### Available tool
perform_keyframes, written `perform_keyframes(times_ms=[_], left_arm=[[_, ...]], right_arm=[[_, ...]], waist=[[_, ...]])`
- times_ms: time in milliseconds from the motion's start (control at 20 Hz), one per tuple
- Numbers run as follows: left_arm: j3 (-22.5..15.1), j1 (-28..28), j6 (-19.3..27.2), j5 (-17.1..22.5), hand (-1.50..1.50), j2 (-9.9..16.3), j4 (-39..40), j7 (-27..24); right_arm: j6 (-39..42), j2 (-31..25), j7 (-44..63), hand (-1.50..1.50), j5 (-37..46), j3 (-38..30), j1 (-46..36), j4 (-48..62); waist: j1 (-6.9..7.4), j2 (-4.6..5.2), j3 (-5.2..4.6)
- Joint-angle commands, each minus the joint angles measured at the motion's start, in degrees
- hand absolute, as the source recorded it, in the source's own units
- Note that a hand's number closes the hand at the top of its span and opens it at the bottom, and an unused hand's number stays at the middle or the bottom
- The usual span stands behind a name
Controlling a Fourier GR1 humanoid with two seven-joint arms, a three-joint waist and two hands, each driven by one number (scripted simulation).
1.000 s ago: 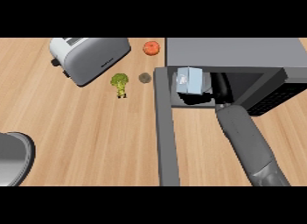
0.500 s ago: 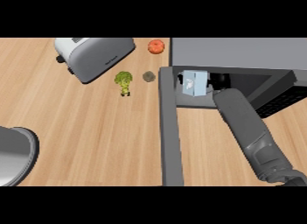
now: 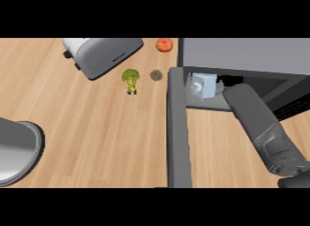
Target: Pick up the milk, place it into the microwave and close the microwave
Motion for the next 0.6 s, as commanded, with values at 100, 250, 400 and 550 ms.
perform_keyframes(times_ms=[100,250,400,550], left_arm=[[-1.7,-1.5,0.3,-1.5,-1.50,-0.2,0.7,0.5],[-1.6,-2.4,0.2,-0.9,-1.50,0.2,1.6,0.0],[-1.5,-3.0,-0.5,-1.8,-1.50,1.1,2.6,-0.4],[-1.3,-2.8,0.2,-3.2,-1.50,0.4,1.3,-0.5]], right_arm=[[-5.8,-3.7,0.7,1.50,2.1,-0.2,-3.6,4.6],[-6.6,-5.4,1.4,1.50,3.6,0.8,-3.4,7.2],[-12.4,-7.3,7.0,-1.50,4.6,0.8,-4.6,9.9],[-19.0,-10.6,14.9,-1.50,6.8,2.4,-2.2,14.6]], waist=[[1.21,0.88,-0.38],[2.26,1.40,-0.36],[2.46,1.66,-0.50],[2.55,2.19,-0.68]])
